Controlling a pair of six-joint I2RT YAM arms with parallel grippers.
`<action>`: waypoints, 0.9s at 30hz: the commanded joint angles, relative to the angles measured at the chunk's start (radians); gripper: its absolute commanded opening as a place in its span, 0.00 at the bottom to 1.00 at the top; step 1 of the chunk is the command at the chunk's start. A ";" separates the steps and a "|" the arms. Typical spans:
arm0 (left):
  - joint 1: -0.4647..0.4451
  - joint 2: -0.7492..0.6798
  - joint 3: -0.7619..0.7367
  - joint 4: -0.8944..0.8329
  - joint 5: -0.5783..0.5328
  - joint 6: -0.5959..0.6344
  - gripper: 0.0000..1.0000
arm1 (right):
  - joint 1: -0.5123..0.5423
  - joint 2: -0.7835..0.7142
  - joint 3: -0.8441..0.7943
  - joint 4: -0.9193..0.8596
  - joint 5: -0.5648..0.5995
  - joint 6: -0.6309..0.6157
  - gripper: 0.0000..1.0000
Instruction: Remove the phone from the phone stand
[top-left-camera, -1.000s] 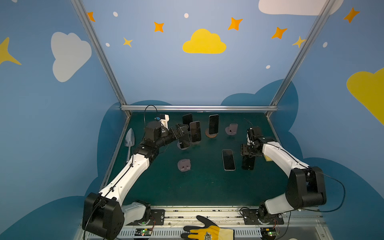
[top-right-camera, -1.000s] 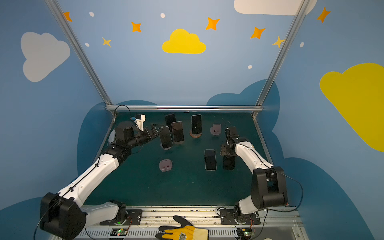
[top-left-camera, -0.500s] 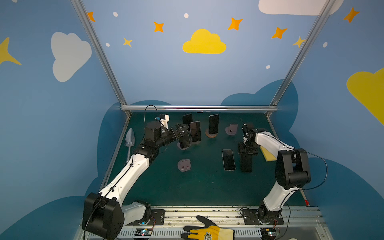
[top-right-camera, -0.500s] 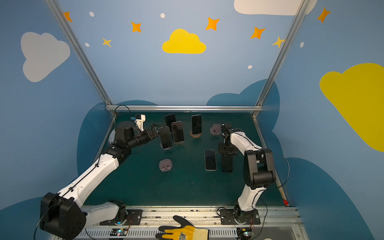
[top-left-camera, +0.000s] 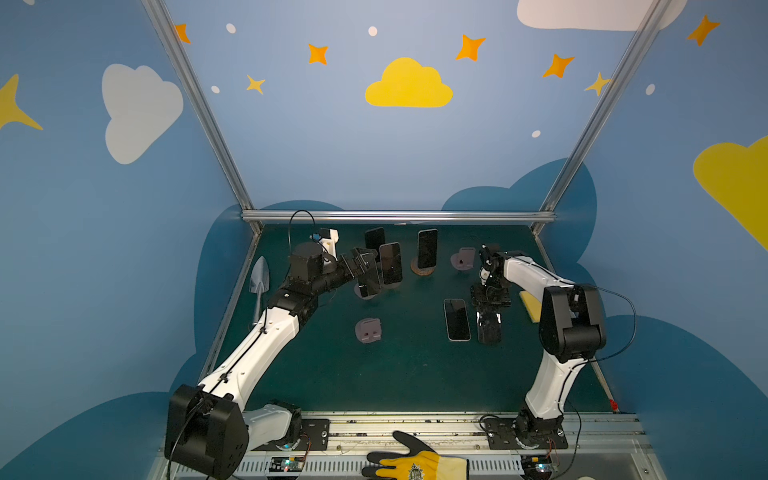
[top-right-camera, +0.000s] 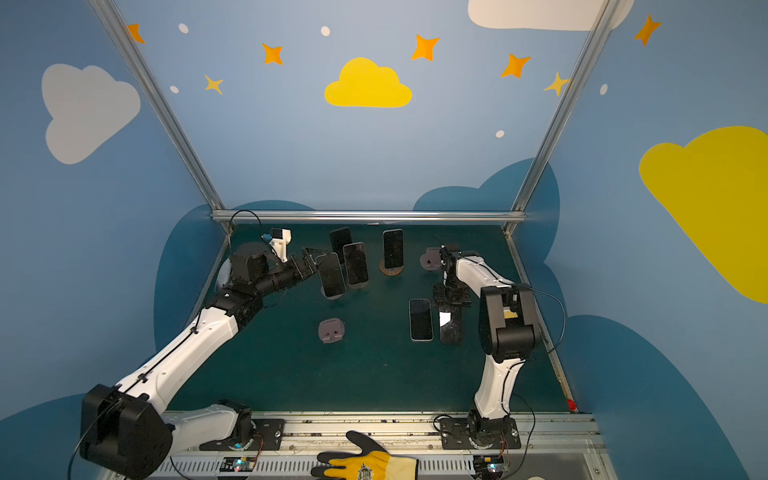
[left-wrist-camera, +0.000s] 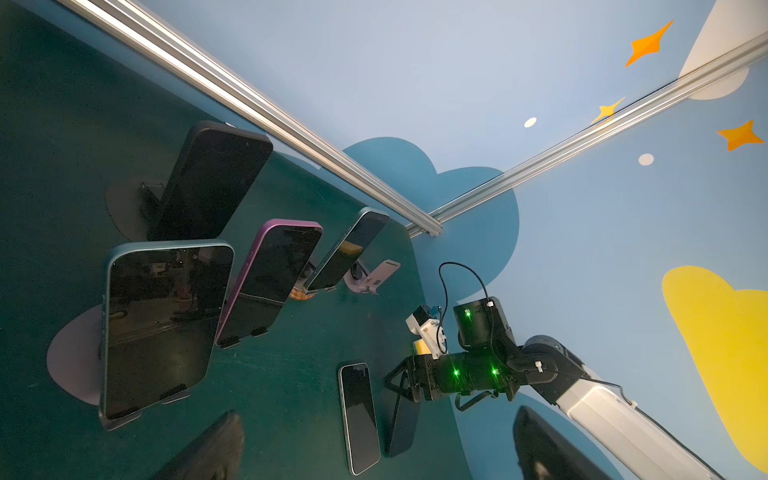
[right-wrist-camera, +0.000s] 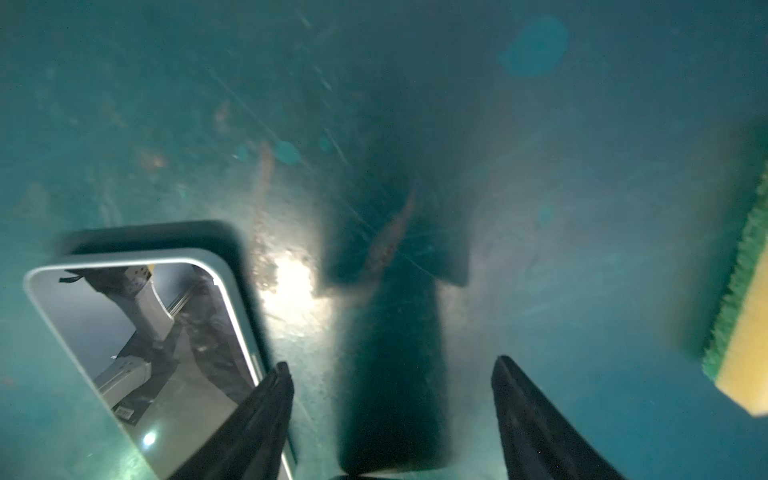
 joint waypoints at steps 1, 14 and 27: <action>-0.002 0.010 0.006 0.010 0.006 0.016 1.00 | 0.000 0.047 0.045 -0.033 -0.037 -0.030 0.64; -0.002 0.017 0.006 0.014 0.005 0.014 1.00 | 0.003 0.158 0.103 -0.049 -0.032 -0.042 0.70; 0.002 0.016 0.009 0.014 0.008 0.013 1.00 | 0.000 0.174 0.108 -0.052 -0.023 -0.048 0.76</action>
